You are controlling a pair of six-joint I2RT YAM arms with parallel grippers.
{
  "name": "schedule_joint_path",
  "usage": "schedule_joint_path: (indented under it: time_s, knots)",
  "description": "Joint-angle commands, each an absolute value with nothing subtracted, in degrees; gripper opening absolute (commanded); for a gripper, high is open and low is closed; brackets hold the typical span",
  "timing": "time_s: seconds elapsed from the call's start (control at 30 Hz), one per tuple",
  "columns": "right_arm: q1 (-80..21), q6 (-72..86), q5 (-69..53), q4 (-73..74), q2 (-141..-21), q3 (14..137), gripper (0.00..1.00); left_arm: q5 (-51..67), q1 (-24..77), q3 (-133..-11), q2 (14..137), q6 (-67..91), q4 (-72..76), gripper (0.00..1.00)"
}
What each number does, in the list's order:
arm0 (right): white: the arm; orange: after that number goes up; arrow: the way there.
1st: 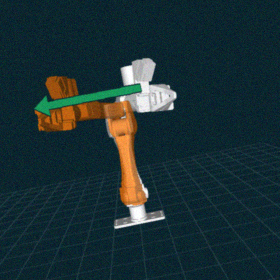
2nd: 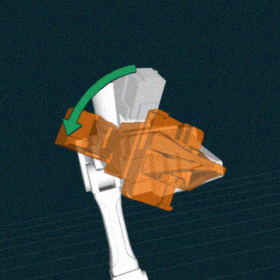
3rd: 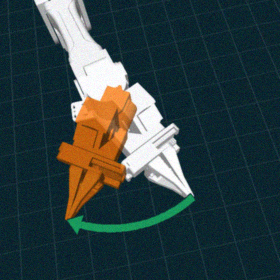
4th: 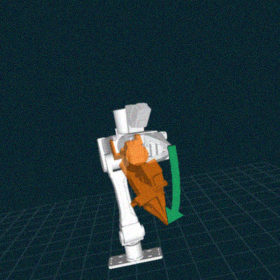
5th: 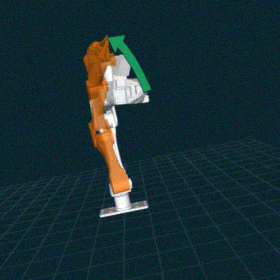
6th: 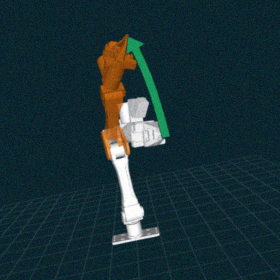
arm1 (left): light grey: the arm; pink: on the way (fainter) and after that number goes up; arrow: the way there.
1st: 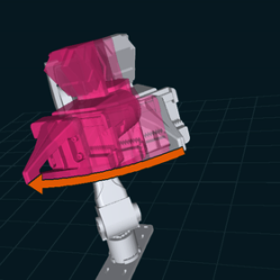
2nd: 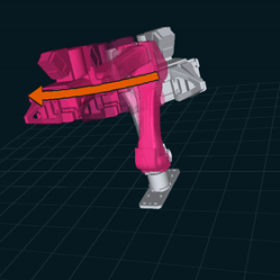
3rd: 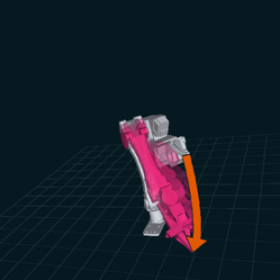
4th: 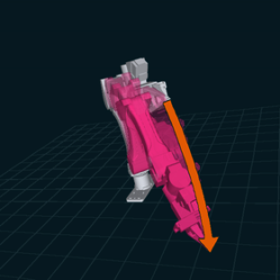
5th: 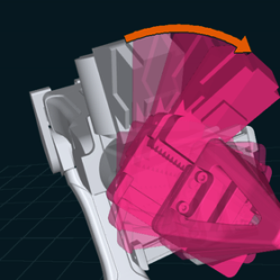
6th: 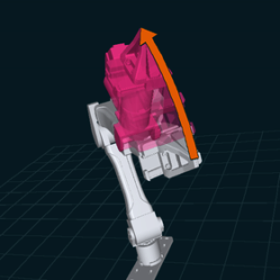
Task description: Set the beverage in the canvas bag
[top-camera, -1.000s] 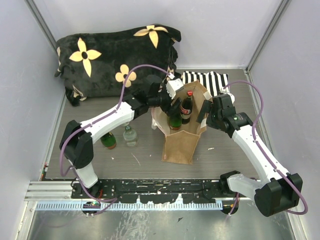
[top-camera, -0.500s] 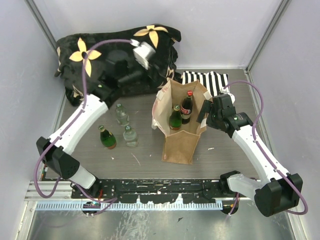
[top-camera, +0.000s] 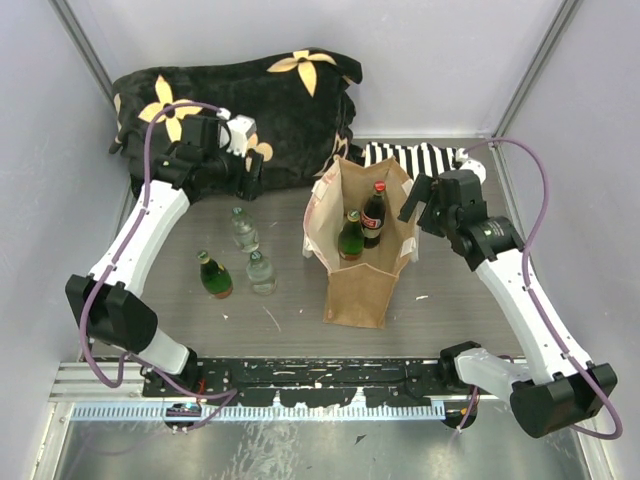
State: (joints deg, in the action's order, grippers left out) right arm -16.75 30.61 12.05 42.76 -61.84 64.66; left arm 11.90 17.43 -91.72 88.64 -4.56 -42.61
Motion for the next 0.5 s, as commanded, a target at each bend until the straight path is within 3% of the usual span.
schedule_joint_path:
  time_s: [0.0, 0.27, 0.47]
  knots:
    - [-16.69, 29.04, 14.06, 39.8, -59.83, 70.82, 1.0, 7.82, 16.46, -87.76, 87.63, -7.39, -48.68, 0.82]
    - [-16.7, 29.26, 14.13, 41.58, -58.16, 72.32, 1.0, 3.83, 16.02, -88.9, 92.8, -10.01, -53.54, 0.81]
    - [-16.68, 30.93, 14.77, 42.24, -55.34, 69.66, 1.0, 3.7, 16.01, -90.43, 95.06, -10.89, -56.24, 0.73]
